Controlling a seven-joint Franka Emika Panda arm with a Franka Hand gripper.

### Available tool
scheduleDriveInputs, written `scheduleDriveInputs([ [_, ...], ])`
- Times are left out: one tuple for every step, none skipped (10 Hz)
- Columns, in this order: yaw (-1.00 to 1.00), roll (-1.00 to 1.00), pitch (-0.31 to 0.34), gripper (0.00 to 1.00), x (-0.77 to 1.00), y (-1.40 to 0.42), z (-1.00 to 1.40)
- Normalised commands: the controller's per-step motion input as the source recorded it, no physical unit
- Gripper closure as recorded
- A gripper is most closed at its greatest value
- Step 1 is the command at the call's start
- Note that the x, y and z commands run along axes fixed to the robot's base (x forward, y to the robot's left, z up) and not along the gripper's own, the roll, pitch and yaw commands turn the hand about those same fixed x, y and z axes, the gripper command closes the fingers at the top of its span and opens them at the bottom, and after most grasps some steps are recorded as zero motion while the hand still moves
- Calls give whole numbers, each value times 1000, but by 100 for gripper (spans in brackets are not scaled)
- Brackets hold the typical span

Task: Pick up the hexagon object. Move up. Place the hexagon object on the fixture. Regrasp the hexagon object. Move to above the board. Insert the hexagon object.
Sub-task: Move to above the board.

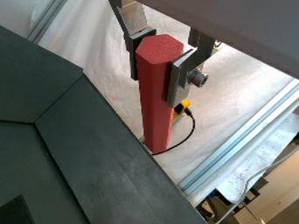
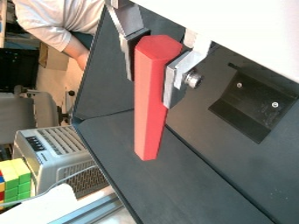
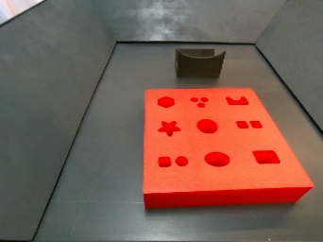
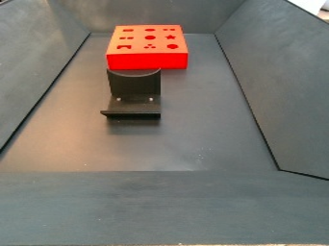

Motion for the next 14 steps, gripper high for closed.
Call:
scheduleDriveInputs([
  [-152,-1000,161,100,-554,-1000,25],
  [-148,-1000,154,100,-555,-1000,33],
  [-140,-1000,152,100,-580,-1000,43],
  [-131,-1000,153,100,-586,-1000,28],
  [-121,-1000,164,100,-586,-1000,32],
  [-110,-1000,169,100,-592,-1000,38],
  [-96,-1000,170,100,-611,-1000,31],
  [-84,-1000,167,100,-624,-1000,37],
  [-77,-1000,164,100,-638,-1000,40],
  [-59,-1000,153,100,-621,-928,24],
  [-50,-1000,150,100,-461,-660,28],
  [-30,-982,128,100,-256,-312,9],
  [-26,-840,96,100,-180,-202,-5],
  [-12,-534,37,100,-106,-83,9],
])
